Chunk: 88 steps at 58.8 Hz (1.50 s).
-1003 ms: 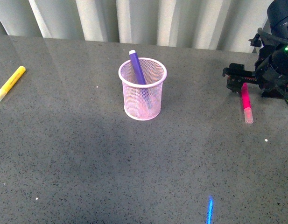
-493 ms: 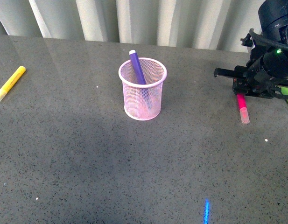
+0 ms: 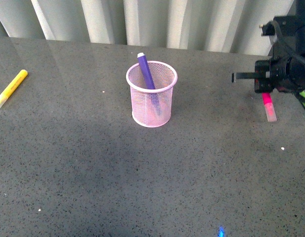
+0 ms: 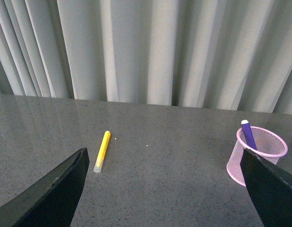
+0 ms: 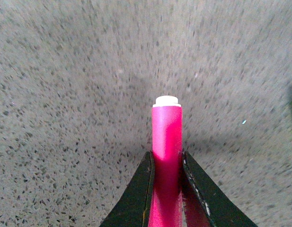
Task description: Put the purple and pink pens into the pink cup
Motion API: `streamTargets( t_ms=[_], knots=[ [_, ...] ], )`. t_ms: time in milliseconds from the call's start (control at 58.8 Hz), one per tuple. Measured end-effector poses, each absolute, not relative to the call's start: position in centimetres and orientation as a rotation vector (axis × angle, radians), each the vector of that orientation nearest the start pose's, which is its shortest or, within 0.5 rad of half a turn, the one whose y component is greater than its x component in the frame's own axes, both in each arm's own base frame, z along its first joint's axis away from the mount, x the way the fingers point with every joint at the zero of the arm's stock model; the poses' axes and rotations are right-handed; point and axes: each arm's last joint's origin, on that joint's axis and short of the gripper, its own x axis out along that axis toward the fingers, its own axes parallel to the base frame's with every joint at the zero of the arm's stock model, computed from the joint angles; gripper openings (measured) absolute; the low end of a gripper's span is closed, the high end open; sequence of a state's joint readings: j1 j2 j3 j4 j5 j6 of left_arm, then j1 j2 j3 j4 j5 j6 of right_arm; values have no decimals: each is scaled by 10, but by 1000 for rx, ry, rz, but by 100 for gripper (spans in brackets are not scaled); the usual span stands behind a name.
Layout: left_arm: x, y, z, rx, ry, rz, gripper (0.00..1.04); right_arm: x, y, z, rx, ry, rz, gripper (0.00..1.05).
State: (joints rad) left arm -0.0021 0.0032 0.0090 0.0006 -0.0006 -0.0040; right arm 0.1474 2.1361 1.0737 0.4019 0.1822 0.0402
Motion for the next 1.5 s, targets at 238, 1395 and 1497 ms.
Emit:
streamTargets(
  t_ms=[238,1395,1497],
  knots=[
    [97,0,166,-4,-6,-2,98,399,97,126,-201,282,202,12],
    [97,0,166,-4,-6,-2,98,370,232,110,-193,-110,652,12],
    [97,0,166,-4,-6,-2,98,370,232,106,-186,-104,643,12]
  ],
)
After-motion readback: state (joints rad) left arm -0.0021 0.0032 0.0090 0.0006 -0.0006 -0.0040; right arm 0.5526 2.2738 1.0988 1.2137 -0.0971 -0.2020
